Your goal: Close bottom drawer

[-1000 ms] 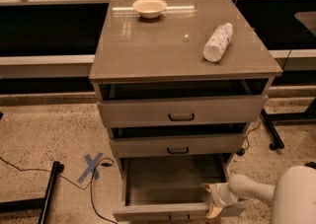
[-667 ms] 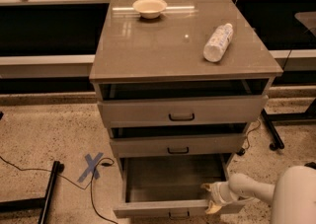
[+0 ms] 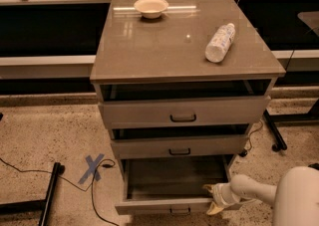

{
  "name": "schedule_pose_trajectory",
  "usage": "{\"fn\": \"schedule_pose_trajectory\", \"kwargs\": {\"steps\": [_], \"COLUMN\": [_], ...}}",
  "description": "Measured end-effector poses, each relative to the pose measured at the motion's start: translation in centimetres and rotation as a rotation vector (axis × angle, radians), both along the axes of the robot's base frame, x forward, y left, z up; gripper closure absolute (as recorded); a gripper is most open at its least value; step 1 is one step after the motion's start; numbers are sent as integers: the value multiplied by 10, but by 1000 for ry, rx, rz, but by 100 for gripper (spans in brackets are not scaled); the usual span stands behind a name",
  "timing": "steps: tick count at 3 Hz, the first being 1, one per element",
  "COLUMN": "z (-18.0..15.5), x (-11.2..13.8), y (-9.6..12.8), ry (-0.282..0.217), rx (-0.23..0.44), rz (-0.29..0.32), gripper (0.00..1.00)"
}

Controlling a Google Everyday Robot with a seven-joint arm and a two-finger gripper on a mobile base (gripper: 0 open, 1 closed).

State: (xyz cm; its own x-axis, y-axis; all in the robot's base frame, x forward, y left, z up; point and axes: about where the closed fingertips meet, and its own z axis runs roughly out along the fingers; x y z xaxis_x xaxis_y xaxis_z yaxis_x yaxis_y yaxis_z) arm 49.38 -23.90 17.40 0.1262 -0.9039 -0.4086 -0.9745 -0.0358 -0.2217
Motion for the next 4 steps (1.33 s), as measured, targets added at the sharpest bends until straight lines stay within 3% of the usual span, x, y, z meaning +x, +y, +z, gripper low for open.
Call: {"fn": "schedule_pose_trajectory", "kwargs": {"steps": [2,3,4], "z": [27,55,74], "x": [79,85,57], "y": [23,26,28], "ry": [-88,-124,-110], "rx": [23,21,18], "rz": [-17,-18,-18], "gripper": [0,0,0]}}
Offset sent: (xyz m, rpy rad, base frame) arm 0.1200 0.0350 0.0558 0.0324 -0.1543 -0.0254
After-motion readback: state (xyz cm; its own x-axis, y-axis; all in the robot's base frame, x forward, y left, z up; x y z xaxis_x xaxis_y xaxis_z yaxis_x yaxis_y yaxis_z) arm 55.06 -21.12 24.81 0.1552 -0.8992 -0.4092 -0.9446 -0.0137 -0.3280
